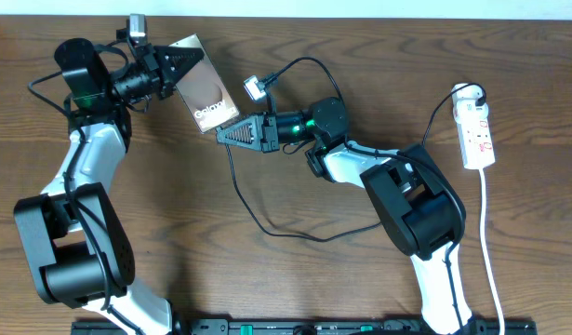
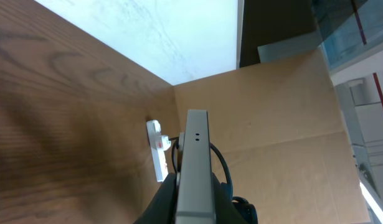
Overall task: Plug charger to phone and switch on socket
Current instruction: 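Push the plug with the right gripper into the phone's bottom port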
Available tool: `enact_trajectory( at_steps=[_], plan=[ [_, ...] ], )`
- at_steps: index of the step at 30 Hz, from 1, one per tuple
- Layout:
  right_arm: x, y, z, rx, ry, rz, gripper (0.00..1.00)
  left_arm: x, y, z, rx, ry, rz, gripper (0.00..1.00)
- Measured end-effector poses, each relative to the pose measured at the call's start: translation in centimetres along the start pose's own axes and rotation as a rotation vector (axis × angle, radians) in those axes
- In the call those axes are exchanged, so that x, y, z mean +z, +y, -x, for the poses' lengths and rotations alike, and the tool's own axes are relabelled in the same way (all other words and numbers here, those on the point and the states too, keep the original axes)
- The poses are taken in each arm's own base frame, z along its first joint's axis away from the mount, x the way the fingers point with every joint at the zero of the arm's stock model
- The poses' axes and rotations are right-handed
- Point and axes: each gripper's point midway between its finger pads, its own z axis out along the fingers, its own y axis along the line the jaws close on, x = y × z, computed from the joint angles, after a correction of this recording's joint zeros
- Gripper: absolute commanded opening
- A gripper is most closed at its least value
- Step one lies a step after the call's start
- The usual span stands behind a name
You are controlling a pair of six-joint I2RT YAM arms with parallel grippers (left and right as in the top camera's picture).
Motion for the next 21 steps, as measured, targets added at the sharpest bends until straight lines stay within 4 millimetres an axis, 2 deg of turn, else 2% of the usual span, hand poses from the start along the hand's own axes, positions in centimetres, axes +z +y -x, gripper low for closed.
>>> enact_trajectory(
  at_steps=[11, 21],
  plan=[
    [0.0, 0.0, 0.0, 0.001, -0.002, -0.001, 0.01, -3.0, 0.8, 2.0, 0.009, -0.079, 0.025, 0.07],
    [0.0, 0.0, 0.0, 0.0, 0.001, 0.0, 0.01, -1.8, 0.5, 1.3, 0.013, -0.048, 0.016, 0.07]
  ],
)
